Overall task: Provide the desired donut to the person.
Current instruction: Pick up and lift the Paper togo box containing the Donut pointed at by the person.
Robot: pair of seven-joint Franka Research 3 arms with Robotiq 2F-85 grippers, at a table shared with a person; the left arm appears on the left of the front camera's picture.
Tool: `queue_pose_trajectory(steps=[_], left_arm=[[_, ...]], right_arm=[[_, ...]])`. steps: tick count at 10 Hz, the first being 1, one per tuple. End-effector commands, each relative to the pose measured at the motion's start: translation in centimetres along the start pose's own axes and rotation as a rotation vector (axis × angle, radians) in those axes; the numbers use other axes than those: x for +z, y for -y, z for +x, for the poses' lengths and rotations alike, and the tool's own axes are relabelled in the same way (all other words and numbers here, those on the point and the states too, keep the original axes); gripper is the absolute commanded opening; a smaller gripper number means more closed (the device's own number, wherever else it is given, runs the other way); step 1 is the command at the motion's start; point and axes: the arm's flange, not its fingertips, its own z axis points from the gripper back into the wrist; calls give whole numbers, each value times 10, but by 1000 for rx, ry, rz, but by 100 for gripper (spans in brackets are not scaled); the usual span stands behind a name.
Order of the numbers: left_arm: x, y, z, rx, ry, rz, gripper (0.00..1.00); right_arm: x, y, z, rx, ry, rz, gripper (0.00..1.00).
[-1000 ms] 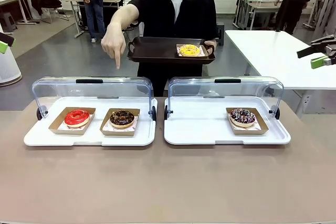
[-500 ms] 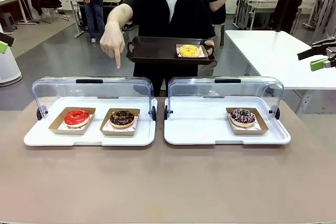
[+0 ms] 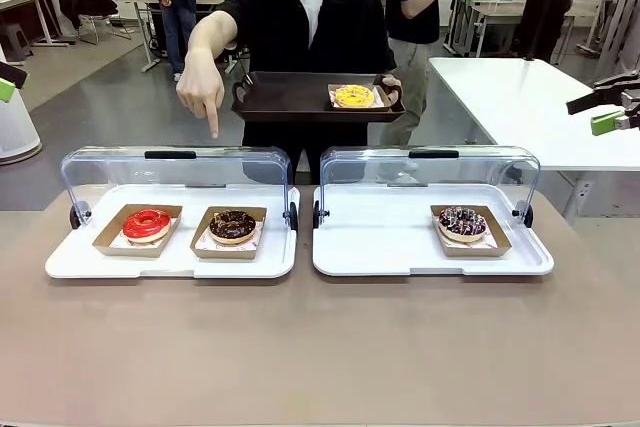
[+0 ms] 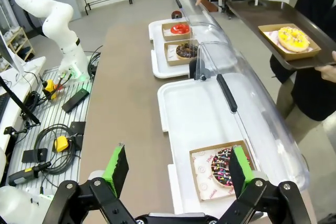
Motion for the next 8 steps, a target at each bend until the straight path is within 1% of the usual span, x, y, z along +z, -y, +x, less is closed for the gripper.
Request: queue_pose_trajectory(steps=[1, 8], left_arm=[[0, 1, 1, -3, 21, -6, 100], [0, 1, 1, -3, 21, -6, 100]], right_arm=[[0, 0, 0, 0, 2, 1, 100], [0, 0, 0, 0, 2, 1, 100]])
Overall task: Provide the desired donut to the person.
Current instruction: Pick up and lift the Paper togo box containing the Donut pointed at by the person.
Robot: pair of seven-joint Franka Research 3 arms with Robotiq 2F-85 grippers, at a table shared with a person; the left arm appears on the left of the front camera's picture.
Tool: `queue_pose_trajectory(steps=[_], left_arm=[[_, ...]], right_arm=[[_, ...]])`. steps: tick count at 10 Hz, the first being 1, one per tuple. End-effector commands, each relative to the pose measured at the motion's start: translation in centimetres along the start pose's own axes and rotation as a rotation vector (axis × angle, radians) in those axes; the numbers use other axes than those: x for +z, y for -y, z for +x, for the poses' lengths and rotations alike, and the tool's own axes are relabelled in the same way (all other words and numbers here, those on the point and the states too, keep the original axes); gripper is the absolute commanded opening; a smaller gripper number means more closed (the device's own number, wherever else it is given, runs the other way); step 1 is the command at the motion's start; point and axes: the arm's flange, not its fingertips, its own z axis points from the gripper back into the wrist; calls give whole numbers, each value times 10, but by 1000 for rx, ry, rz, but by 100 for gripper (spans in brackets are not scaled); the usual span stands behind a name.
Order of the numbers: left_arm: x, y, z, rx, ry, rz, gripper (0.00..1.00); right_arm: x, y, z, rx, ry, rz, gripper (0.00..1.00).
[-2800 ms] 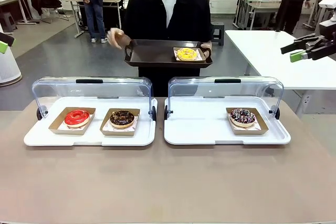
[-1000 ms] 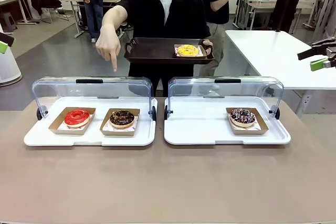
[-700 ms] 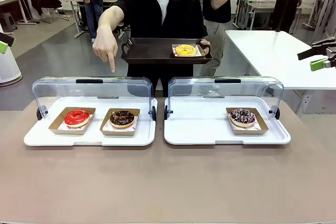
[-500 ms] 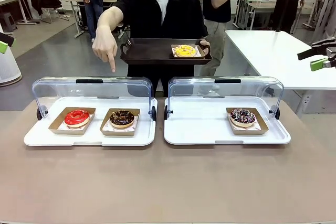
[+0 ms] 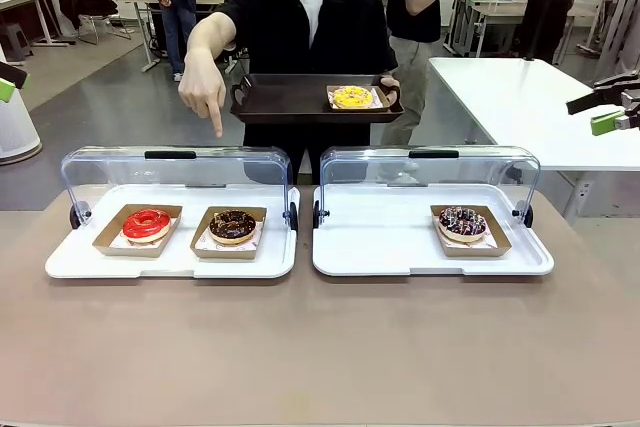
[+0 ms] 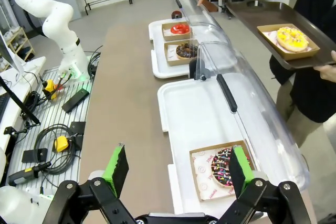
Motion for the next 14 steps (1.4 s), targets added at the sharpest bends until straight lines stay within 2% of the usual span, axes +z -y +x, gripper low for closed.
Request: queue_pose_trajectory(steps=[1, 2, 5, 9, 10, 12, 14], left_arm=[[0, 1, 1, -3, 21, -6, 100], [0, 0, 0, 0, 0, 0, 100], [-7, -10, 53, -114, -132, 37, 100], [-55, 3, 109, -341, -442, -29, 100], [-75, 10, 114, -382, -518, -54, 100], [-114, 23, 117, -414, -585, -104, 100], [-146, 33, 110, -448, -658, -79, 100]], right_arm=[[0, 0, 0, 0, 2, 1, 100], [0, 0, 0, 0, 2, 1, 100], [0, 0, 0, 0, 2, 1, 100], [0, 0, 0, 0, 2, 1, 100], [0, 0, 0, 0, 2, 1, 100], [0, 0, 0, 0, 2, 1, 100], [0, 0, 0, 0, 2, 1, 100]])
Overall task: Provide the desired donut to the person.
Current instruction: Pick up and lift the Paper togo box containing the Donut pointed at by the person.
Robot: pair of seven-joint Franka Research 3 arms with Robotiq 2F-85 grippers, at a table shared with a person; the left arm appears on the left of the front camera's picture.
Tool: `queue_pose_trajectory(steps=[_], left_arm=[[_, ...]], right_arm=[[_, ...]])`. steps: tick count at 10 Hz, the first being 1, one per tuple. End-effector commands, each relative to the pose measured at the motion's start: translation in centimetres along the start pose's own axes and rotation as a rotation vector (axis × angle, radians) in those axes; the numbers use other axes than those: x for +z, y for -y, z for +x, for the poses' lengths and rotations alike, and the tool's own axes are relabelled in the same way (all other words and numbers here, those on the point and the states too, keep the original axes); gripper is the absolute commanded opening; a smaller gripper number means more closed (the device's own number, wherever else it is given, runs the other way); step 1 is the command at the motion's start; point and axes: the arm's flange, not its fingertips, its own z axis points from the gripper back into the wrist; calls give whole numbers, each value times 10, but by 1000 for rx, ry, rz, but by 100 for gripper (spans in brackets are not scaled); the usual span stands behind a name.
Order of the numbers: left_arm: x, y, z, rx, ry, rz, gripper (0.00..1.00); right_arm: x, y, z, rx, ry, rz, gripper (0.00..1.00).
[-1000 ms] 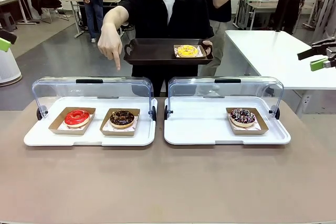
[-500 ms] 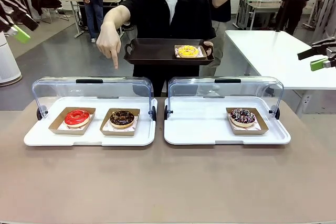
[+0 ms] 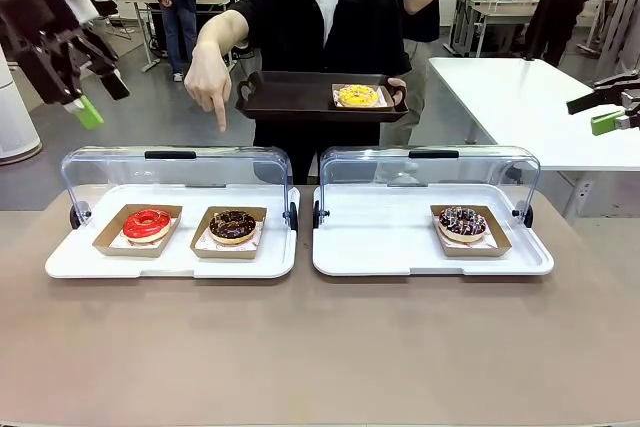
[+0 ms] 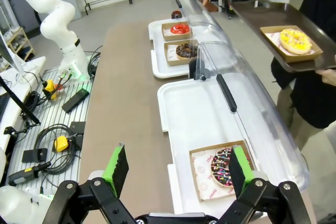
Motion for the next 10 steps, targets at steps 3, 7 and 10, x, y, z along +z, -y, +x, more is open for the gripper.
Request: queue_pose_trajectory(steps=[3, 7, 10], left_arm=[[-59, 1, 19, -44, -147, 41, 100], [-139, -9, 35, -66, -253, -7, 100], [-197, -29, 27, -52, -274, -23, 100]], right_arm=[[-1, 0, 0, -1, 2, 1, 100], [-1, 0, 0, -1, 2, 1, 100], [-1, 0, 0, -1, 2, 1, 100]])
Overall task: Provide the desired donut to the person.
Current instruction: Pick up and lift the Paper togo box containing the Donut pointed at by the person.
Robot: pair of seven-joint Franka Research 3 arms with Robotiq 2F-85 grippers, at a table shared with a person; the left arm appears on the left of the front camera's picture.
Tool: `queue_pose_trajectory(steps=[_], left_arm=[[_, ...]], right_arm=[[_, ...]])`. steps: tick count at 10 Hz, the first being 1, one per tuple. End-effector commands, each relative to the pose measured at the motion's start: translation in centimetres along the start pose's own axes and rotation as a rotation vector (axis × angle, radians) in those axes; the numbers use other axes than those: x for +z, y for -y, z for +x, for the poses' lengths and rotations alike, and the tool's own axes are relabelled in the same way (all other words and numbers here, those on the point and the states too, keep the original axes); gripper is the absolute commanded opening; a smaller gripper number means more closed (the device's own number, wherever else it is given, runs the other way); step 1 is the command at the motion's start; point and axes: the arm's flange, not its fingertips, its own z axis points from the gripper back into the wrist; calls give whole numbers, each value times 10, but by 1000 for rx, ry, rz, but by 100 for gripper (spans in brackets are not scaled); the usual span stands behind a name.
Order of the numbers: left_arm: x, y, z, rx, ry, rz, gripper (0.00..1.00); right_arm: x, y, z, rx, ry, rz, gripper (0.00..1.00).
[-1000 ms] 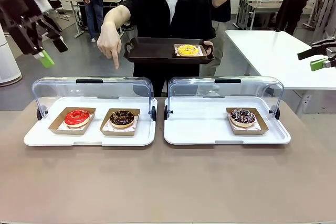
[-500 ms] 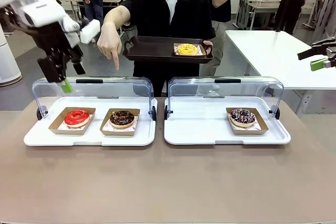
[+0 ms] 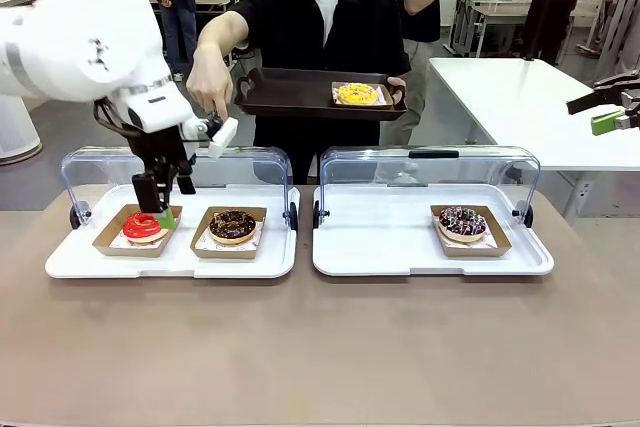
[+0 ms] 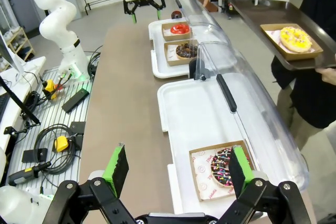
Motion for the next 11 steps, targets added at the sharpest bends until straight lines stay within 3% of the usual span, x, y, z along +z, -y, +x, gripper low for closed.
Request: queue_pose_trajectory(steps=[1, 4, 11], left_arm=[[-26, -11, -2, 48, -1, 6, 100], [-61, -8, -2, 59, -4, 8, 100], [-59, -14, -3, 36, 3, -15, 100]], right_arm=[[-1, 0, 0, -1, 2, 1, 100], [-1, 0, 0, -1, 2, 1, 100], [-1, 0, 0, -1, 2, 1, 100]])
